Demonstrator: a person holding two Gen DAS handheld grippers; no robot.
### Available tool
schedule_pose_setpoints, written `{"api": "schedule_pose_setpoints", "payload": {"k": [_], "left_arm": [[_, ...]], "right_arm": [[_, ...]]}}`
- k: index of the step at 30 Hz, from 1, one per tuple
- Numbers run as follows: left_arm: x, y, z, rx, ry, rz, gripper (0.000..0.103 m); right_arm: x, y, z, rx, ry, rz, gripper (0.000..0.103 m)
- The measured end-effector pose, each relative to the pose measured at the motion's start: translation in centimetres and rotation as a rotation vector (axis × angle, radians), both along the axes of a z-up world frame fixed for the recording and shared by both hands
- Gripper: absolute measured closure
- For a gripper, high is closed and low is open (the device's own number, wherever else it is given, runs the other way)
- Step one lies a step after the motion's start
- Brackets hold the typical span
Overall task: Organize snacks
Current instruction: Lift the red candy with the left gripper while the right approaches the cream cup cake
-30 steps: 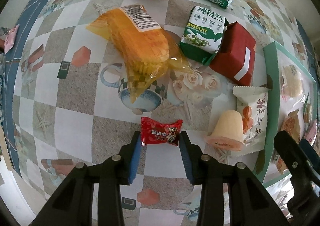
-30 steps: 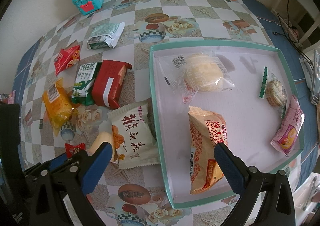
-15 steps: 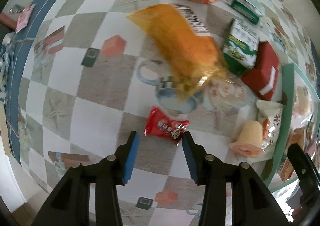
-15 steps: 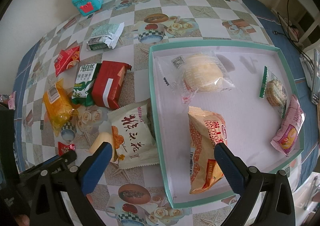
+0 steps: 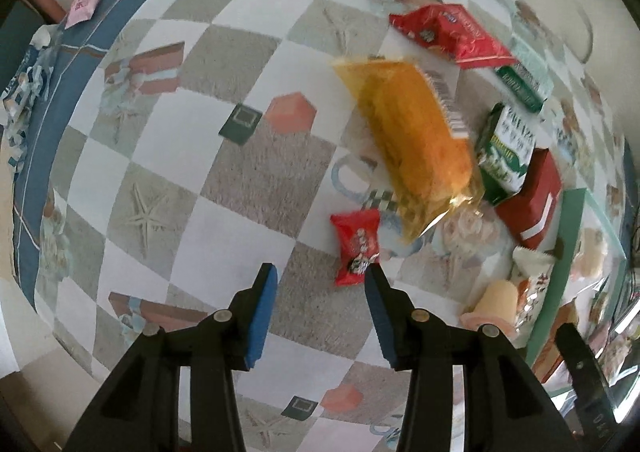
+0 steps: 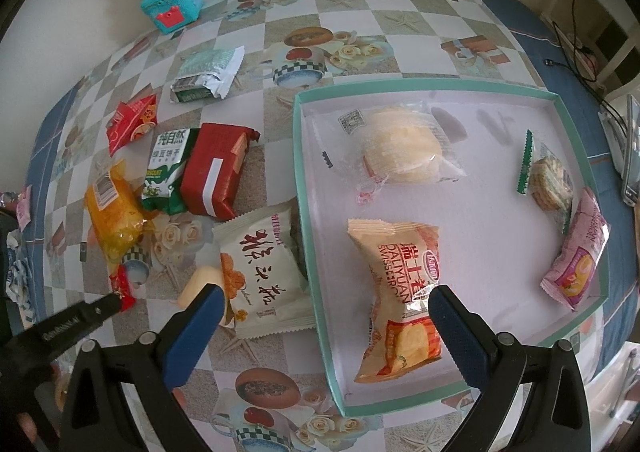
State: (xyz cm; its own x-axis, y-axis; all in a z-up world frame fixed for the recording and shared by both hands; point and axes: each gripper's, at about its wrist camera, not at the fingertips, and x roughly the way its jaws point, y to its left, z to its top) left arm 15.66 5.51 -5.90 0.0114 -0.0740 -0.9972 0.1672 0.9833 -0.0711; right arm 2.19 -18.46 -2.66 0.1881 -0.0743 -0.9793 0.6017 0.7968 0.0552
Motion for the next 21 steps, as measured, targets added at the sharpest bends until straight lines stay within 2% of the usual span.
{"api": "schedule_pose_setpoints", "payload": {"k": [7, 9, 11, 12, 21], "left_arm": [[0.6, 0.0, -0.4, -0.021, -0.007, -0.024, 0.057], [0.7, -0.3, -0.6, -0.02, -0.01, -0.032, 0.062], [0.7, -0.3, -0.7, -0.021, -0.002, -0.036, 0.073], [0.8, -0.1, -0.9, -0.023, 0.005, -0.038, 0.074], [0.6, 0.0, -1.2, 0.0, 0.006, 0.007, 0.075]], "right_arm": [[0.3, 0.5, 0.1, -0.007, -0.011, 0.017, 0.0], [0.4, 0.8, 0.4, -0.013, -0.028, 0.028, 0.0], [0.6, 1.3, 0.7, -0.016, -0.046, 0.044, 0.0], [0.8, 1.5, 0.9, -0.019, -0.056, 0.056, 0.0], [1.6, 2.9, 0.7, 0.035, -0.118, 0.109, 0.001]]}}
